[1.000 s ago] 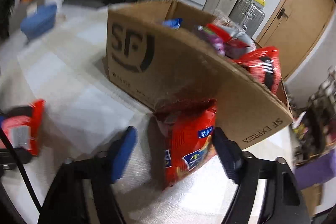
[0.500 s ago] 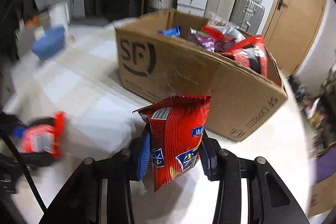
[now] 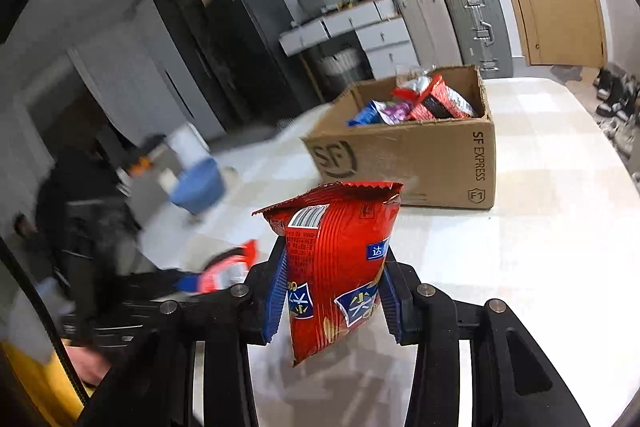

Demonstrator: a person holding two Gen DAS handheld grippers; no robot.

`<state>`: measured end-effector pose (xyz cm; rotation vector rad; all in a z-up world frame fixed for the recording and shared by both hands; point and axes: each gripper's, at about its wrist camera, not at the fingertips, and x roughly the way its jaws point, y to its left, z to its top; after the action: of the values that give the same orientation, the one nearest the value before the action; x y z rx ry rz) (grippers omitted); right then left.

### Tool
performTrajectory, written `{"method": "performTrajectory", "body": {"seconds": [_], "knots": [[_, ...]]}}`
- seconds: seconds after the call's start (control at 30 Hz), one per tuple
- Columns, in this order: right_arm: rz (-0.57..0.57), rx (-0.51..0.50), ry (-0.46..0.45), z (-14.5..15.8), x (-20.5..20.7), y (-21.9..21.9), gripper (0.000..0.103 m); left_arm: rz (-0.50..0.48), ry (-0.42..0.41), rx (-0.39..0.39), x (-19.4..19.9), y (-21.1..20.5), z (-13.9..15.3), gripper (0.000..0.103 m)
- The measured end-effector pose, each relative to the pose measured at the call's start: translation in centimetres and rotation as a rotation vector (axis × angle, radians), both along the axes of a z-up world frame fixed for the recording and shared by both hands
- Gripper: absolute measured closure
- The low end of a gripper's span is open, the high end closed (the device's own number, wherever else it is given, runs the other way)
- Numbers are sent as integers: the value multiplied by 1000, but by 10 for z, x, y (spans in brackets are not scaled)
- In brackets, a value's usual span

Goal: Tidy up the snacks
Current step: 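Lift both held bags and carry them over the box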

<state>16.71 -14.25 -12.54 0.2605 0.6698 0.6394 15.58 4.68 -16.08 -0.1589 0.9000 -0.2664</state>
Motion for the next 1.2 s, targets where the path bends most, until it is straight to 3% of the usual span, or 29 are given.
{"method": "performTrajectory", "body": {"seconds": [0.3, 0.53, 1.2], "knots": [[52, 153, -54, 17, -58, -27, 62, 12, -61, -8, -25, -14, 32, 61], [78, 199, -48, 11, -81, -32, 62, 0, -83, 9, -40, -26, 48, 61], [52, 260, -51, 4, -62, -43, 62, 14, -64, 15, -29, -23, 43, 61]]}}
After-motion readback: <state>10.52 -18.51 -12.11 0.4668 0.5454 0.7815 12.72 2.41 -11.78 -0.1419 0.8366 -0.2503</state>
